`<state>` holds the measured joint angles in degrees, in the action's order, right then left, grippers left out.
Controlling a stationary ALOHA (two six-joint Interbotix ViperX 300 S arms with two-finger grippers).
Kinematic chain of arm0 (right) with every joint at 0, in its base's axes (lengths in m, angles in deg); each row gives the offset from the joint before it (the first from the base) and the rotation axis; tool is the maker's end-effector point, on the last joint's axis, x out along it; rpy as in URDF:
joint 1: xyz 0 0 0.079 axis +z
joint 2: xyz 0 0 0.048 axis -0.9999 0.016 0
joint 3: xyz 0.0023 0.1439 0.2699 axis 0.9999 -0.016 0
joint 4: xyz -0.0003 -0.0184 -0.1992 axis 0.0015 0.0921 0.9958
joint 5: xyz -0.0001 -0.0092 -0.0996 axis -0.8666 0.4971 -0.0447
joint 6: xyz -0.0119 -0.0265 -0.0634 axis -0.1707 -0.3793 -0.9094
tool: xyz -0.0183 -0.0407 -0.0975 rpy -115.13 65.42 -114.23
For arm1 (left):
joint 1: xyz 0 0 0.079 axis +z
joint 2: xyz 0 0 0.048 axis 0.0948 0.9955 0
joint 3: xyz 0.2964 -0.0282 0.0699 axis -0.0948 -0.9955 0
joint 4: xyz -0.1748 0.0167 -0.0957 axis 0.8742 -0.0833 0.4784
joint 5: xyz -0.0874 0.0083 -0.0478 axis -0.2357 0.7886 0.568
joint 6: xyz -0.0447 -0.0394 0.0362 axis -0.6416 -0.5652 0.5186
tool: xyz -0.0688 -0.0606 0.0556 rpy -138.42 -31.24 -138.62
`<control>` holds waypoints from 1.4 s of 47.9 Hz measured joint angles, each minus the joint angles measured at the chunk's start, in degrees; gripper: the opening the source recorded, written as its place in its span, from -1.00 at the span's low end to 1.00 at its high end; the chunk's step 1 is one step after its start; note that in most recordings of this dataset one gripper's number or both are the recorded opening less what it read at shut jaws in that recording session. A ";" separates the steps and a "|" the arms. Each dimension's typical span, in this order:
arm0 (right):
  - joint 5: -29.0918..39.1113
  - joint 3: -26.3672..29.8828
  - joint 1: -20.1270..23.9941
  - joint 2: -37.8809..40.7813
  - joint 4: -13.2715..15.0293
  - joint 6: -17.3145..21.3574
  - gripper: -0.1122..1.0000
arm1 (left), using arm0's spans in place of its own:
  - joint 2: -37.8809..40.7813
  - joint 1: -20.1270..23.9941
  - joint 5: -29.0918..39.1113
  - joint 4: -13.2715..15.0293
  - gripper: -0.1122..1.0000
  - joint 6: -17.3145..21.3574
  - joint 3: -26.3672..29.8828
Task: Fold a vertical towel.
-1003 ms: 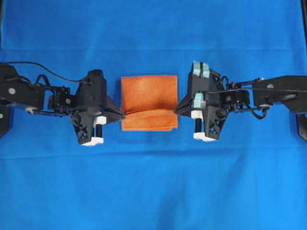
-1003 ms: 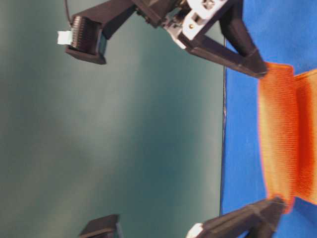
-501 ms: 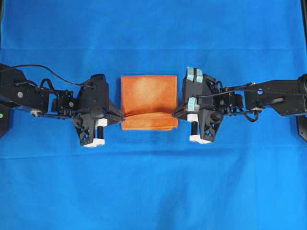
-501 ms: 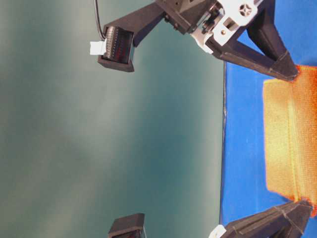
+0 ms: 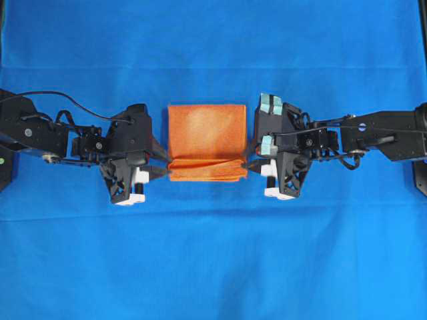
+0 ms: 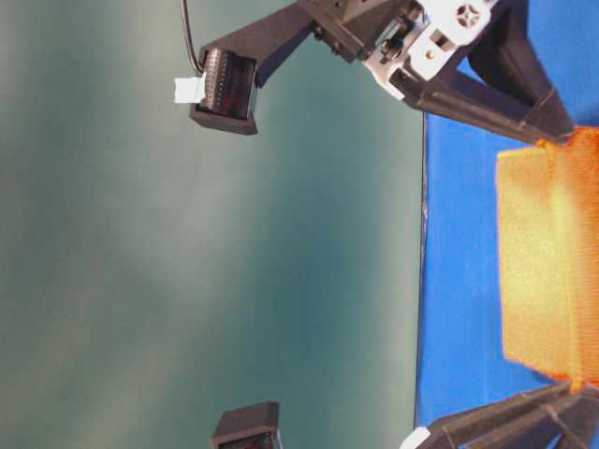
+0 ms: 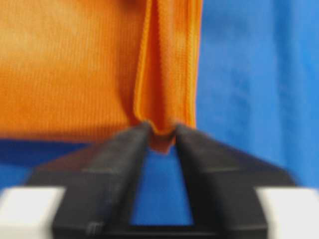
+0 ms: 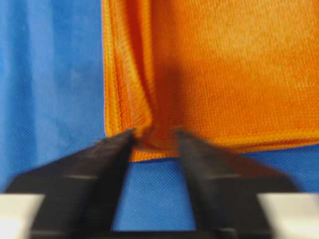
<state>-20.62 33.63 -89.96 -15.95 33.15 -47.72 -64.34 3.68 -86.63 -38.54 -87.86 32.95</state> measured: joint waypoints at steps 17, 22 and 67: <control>0.44 0.09 2.55 -1.76 0.00 0.09 0.31 | -2.29 -0.26 2.46 0.09 0.31 -0.26 0.00; 2.29 0.18 3.08 -5.80 0.00 0.09 0.31 | -6.15 -0.62 5.27 0.09 0.31 -0.26 -0.09; 8.53 -12.92 2.46 -52.47 1.93 -0.26 0.30 | -59.59 -0.88 17.40 0.09 0.31 4.57 -11.78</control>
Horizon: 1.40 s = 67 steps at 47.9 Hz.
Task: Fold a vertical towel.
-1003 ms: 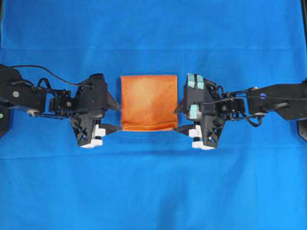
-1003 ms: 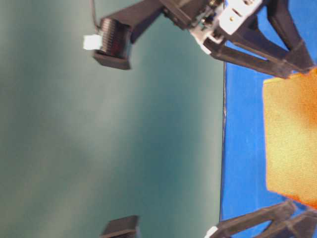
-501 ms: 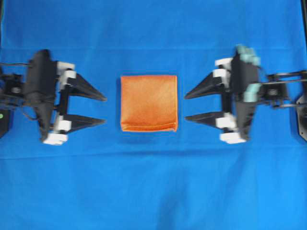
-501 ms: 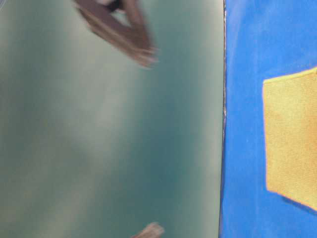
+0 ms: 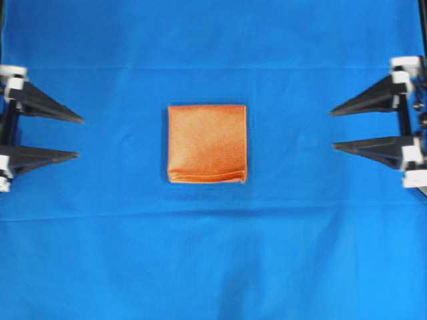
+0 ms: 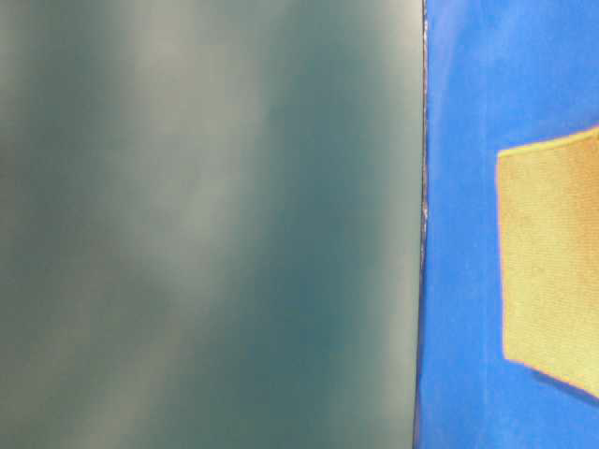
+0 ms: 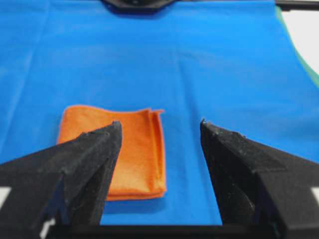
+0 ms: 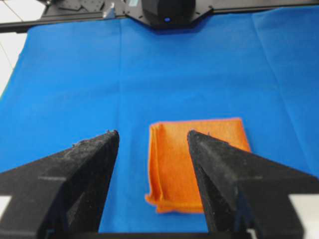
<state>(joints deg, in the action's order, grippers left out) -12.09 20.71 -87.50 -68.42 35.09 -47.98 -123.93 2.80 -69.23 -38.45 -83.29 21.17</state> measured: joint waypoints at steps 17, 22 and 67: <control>-1.41 -13.27 -2.99 -15.29 0.09 0.09 0.30 | -16.08 2.90 0.35 -0.09 0.31 -0.09 -11.69; -2.99 -16.61 -4.22 -17.49 0.00 0.09 0.30 | -17.84 2.99 0.44 0.00 0.30 -0.09 -13.45; -5.01 -20.21 -5.01 -18.46 -0.70 0.09 0.30 | -18.37 2.99 0.09 0.00 0.30 -0.79 -15.38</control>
